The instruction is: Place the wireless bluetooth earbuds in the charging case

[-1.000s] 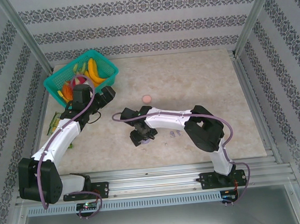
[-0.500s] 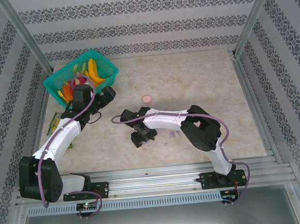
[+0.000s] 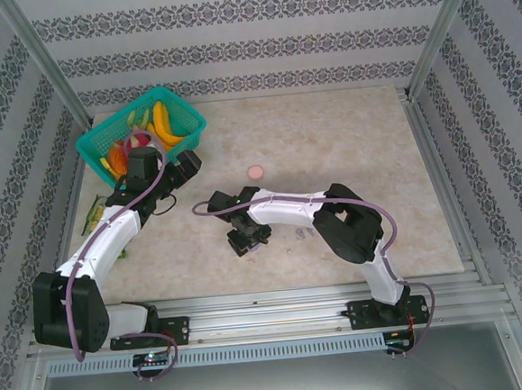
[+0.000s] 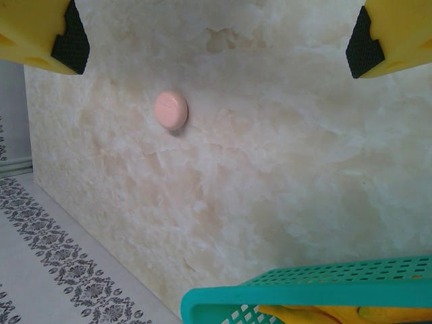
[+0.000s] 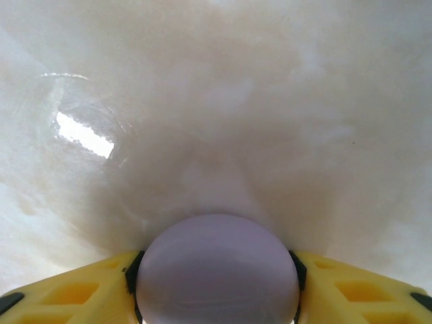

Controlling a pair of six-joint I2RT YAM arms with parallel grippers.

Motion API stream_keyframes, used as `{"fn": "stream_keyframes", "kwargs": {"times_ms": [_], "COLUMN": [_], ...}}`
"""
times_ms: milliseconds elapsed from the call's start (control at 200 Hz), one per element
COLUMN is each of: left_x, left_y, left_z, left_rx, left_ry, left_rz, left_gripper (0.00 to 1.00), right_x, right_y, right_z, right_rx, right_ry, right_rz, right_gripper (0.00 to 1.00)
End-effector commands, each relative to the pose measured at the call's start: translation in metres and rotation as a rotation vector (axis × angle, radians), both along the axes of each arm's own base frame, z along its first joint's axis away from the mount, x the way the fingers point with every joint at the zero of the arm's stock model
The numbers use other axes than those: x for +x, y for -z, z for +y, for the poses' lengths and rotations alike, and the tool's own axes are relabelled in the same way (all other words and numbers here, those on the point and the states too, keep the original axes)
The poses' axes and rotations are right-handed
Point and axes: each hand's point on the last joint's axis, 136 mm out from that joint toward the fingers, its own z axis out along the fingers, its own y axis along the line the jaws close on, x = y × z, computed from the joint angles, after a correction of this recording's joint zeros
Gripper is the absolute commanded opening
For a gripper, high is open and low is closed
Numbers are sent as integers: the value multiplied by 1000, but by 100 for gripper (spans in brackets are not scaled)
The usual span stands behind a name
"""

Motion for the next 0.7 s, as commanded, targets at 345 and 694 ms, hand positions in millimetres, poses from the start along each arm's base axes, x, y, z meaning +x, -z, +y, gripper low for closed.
{"fn": "stream_keyframes", "kwargs": {"times_ms": [345,694], "left_x": [6,10], "left_y": [2,27], "left_z": [-4,-23], "left_rx": [-29,-102], "left_ry": [33,111], "left_rz": [-11,20], "left_gripper": [100,100], "right_x": [30,84], "right_y": [-10,-38], "right_z": [-32,-54], "right_rx": [58,237], "right_ry": [280,602], "right_rz": [-43,-111], "right_gripper": [39,41]}}
